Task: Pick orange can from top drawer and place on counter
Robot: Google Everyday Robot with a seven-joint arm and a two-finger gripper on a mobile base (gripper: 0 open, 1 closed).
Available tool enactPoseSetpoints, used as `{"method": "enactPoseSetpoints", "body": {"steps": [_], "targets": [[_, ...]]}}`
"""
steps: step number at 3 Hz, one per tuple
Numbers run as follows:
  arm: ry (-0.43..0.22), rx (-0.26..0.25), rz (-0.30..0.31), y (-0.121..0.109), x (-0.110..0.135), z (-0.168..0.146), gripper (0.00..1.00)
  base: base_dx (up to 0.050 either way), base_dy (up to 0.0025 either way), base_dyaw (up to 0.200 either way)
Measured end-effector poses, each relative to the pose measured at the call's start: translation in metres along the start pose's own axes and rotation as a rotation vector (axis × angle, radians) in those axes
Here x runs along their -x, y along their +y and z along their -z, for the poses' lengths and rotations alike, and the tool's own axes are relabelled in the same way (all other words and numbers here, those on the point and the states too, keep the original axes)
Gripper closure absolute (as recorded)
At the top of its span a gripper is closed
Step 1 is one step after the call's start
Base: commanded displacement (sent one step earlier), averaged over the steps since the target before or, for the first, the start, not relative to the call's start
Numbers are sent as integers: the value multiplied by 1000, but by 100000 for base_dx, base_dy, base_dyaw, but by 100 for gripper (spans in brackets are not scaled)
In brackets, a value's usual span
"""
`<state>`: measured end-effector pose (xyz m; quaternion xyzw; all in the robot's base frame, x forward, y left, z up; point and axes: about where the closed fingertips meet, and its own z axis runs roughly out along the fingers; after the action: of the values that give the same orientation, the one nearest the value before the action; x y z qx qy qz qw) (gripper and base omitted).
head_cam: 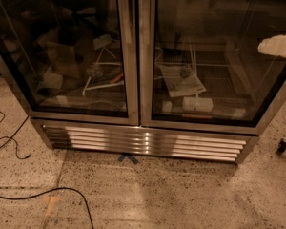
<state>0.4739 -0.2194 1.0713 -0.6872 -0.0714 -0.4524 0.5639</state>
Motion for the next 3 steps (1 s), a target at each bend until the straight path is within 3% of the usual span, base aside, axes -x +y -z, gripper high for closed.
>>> {"method": "enactPoseSetpoints", "body": {"steps": [2,3], "targets": [[-81,-58,-34,-3,5,19,0,0,0,0],[-89,-62,-36,-6,8,19,0,0,0,0]]}}
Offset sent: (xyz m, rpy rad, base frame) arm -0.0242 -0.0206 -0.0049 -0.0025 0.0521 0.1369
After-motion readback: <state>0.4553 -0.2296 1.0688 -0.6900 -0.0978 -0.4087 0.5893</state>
